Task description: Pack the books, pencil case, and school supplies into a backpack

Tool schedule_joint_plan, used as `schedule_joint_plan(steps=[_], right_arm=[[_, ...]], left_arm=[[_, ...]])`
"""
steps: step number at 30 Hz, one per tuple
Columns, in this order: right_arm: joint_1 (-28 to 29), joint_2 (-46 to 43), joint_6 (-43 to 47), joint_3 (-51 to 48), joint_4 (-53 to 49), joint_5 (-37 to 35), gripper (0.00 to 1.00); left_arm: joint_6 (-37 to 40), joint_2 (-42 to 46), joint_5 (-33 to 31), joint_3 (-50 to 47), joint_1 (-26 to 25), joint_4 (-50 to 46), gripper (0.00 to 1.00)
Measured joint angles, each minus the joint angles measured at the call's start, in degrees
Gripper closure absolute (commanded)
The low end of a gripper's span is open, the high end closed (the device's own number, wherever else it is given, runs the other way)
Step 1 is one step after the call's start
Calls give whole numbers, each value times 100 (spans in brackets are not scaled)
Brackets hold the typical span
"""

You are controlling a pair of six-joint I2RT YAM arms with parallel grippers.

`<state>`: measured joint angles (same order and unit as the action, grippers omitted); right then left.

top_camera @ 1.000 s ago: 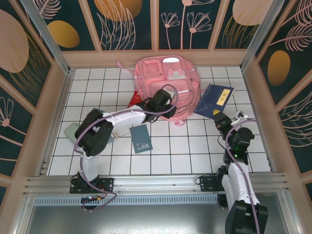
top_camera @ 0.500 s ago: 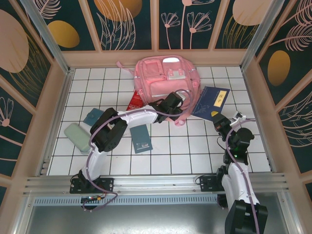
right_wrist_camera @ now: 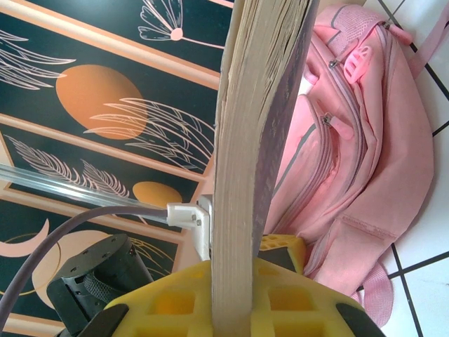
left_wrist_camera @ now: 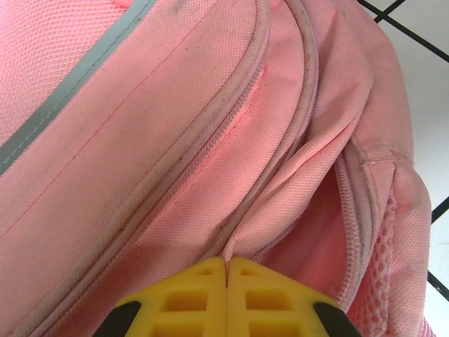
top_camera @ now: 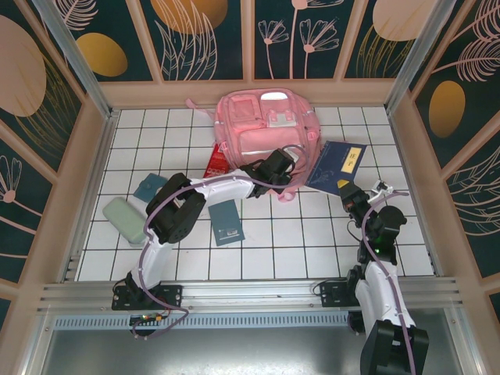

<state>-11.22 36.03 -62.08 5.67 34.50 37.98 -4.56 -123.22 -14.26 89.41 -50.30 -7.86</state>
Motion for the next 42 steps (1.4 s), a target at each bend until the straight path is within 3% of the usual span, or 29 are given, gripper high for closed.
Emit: schedule_joint_plan(steps=[10, 16, 22, 28, 35, 42], right_arm=[[114, 11, -7, -175, 219, 260, 100], [1060, 389, -31, -402, 560, 81, 100], [2229, 1755, -46, -356, 1408, -354, 100], [2802, 3506, -149, 249, 2461, -649, 100], [2935, 4968, -280, 1320, 3554, -815, 100], [2935, 6282, -326, 2341, 3995, -863, 100]], left_arm=[[-446, 1093, -623, -81, 11, 125, 100], [-664, 1683, -942, -105, 96, 315, 100], [-756, 1805, -909, -168, 96, 337, 100], [-866, 1867, -721, -352, 94, 378, 100], [-994, 1980, -455, -483, 96, 413, 100], [-1091, 2057, -243, -516, 96, 426, 100]])
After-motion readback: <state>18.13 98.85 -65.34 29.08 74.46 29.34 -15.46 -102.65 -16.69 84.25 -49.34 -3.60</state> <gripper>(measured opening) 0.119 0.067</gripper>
